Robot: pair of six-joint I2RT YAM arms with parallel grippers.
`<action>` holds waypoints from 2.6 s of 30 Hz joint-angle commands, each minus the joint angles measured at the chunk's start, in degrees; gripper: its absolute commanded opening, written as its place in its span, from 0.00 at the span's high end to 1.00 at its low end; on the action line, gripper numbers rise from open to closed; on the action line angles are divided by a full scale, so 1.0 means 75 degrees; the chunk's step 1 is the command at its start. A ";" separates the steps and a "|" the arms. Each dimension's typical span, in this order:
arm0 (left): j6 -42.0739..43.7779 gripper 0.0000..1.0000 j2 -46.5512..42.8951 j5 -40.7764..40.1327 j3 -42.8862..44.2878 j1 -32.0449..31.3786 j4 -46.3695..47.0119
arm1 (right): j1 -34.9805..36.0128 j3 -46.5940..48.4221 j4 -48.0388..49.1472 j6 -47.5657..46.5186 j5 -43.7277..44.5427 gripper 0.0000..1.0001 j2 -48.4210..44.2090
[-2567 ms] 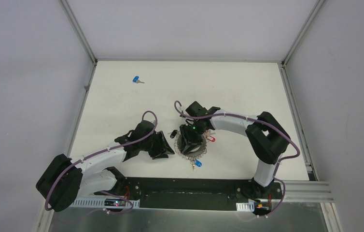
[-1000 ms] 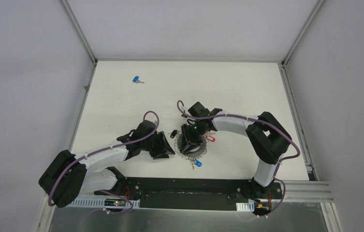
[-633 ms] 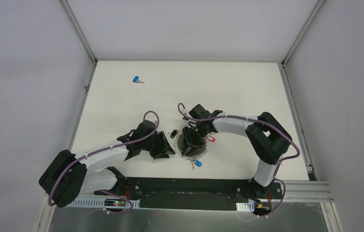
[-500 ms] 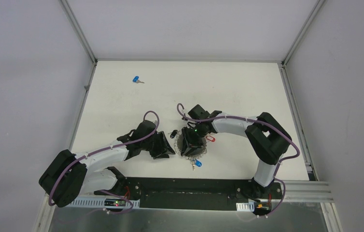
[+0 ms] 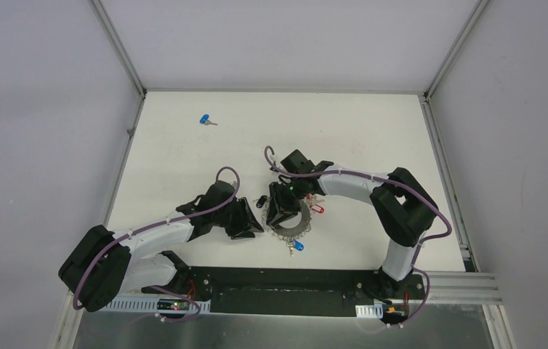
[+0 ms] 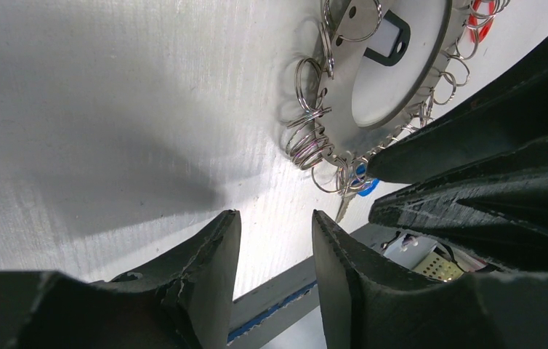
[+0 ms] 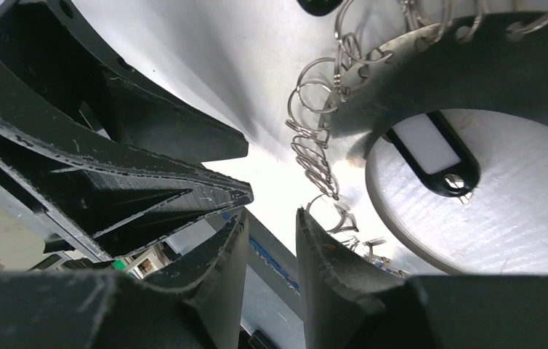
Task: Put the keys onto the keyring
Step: Adjust the keyring at the center of the board.
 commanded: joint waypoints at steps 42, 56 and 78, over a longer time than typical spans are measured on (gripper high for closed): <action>0.0212 0.59 0.0092 -0.0137 0.0408 -0.0616 0.0906 | -0.1381 -0.1229 -0.0990 -0.1134 0.0320 0.67 -0.1605; -0.1171 0.62 0.1989 -0.1686 0.1293 -0.2347 0.1537 | -0.1363 -0.1375 -0.0743 -0.0966 0.0202 0.67 -0.1631; -0.1606 0.78 0.2054 -0.2822 0.1262 -0.2629 0.1329 | -0.1363 -0.1515 -0.0538 -0.0898 0.0170 0.67 -0.1569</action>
